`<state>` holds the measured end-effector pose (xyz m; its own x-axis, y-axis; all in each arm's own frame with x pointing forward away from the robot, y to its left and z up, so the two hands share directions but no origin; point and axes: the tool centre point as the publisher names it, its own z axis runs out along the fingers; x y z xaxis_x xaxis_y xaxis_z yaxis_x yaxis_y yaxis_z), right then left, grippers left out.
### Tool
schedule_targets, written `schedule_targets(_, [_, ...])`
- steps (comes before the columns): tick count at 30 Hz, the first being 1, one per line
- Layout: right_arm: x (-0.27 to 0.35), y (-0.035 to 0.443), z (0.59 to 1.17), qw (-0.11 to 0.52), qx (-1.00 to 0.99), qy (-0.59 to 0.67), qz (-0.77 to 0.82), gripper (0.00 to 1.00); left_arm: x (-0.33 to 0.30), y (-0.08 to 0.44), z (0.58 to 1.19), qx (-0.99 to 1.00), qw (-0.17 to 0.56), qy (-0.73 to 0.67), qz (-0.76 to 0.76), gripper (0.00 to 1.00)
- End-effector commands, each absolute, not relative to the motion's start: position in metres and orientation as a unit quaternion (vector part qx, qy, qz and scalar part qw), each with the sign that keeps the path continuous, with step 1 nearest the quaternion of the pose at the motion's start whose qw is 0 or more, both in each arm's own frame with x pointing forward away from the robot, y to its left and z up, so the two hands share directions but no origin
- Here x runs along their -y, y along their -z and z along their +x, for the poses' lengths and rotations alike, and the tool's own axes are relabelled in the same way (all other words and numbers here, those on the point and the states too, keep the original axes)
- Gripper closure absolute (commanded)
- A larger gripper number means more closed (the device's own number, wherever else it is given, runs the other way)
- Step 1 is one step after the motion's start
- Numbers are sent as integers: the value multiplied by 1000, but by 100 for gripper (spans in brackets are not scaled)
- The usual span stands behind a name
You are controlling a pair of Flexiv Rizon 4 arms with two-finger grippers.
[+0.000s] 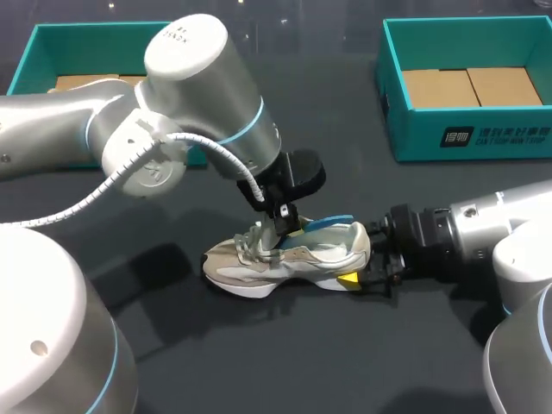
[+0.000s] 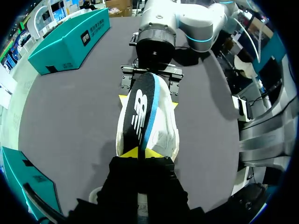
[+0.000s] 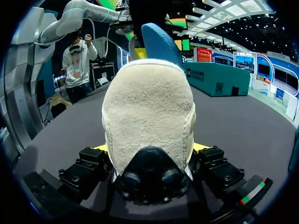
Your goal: Take the shoe out of the shoebox, open the shoe tongue, remove and reinsert the insole, then place the shoe into the shoebox
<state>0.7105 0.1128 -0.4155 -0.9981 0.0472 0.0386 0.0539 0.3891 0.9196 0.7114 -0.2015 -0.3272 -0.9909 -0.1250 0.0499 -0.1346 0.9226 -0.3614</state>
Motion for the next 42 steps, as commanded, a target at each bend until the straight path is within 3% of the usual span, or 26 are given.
schedule_targets(1, [-114,417,710,3,834,551,-30,100,216,324,706,981,-7,-181,66,100])
schedule_targets(11, [-114,417,710,3,834,551,-30,100,241,328,703,982,-47,-167,71,100])
schedule_targets(12, [-114,417,710,3,834,551,-30,100,241,327,703,982,-48,-167,70,97])
schedule_targets(16, [-114,417,710,3,834,551,-30,100,240,325,705,982,-52,-170,68,66])
schedule_targets(17, [-114,417,710,3,834,551,-30,100,239,325,706,981,-53,-172,68,62])
schedule_targets(21, [-114,417,710,3,834,551,-30,100,234,321,704,979,-69,-183,67,55])
schedule_targets(34, [-114,417,710,3,834,551,-30,100,238,327,703,968,-117,-212,63,51])
schedule_targets(38, [-114,417,710,3,834,551,-30,100,240,328,702,967,-119,-217,61,38])
schedule_targets(42, [-114,417,710,3,834,551,-30,100,245,328,698,965,-123,-223,60,38])
